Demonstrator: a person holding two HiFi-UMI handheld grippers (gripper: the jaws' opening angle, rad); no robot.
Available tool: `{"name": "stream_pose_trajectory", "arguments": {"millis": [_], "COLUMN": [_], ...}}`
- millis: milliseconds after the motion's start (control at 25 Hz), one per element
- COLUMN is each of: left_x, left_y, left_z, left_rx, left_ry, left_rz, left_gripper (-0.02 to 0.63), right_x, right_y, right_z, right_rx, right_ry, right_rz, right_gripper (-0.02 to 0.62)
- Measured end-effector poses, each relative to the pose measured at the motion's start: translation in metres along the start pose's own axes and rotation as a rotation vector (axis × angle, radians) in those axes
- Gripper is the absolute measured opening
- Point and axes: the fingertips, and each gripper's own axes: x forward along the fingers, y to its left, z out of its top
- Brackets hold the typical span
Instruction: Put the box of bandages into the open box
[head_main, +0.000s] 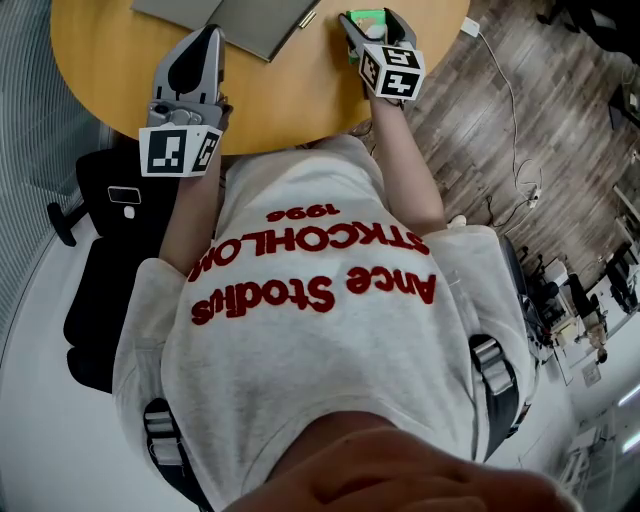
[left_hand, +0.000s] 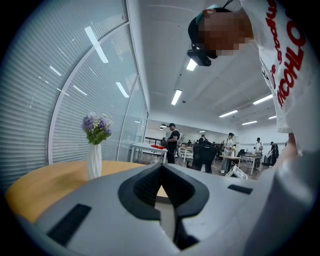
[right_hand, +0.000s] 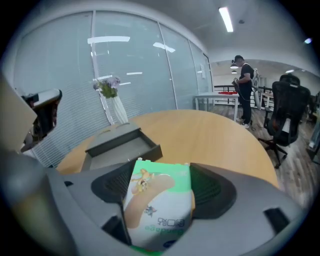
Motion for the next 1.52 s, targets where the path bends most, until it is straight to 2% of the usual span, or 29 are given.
{"name": "stream_pose_trajectory", "arguments": {"millis": [280,360,560,800,960,1080,1520], "left_x": [-0.004,-0.005,-0.007,-0.008,-0.014,-0.02,-0.029], "left_y": [-0.001,-0.003,-0.007,-0.012,-0.012,-0.01,-0.007], "left_z": [0.024,0.033,0.057,0.086,0.096,0.1,0.102], "left_rx": [0.026,0.033,0.061,0.092,0.108,0.11,0.114], "left_ry": [-0.047,-0.067,-0.112,-0.169,-0.195,-0.205,-0.215], "left_rz": [0.017,0.026,0.038,0.061,0.075,0.088,0.137], "left_gripper": [0.006,0.006,0.006,0.006,0.006,0.006,0.006], "right_x": [-0.047,-0.062,-0.101,-0.145,-0.167,-0.177,-0.181], "right_y": [0.028,0.032,0.04,0.055,0.074,0.085,0.092], "right_z": [0.083,0.105,0.162,0.216,0.238,0.246,0.245], "right_rx": [-0.107,-0.106,-0.024,-0.073,-0.14,-0.153,-0.175], "right_ry": [-0.299,-0.37,-0.548,-0.697,-0.764,-0.791,-0.782], "right_rz": [0.124,0.148,0.207,0.251,0.274,0.293,0.338], "right_gripper": [0.367,0.367,0.367,0.367,0.367,0.367,0.367]}}
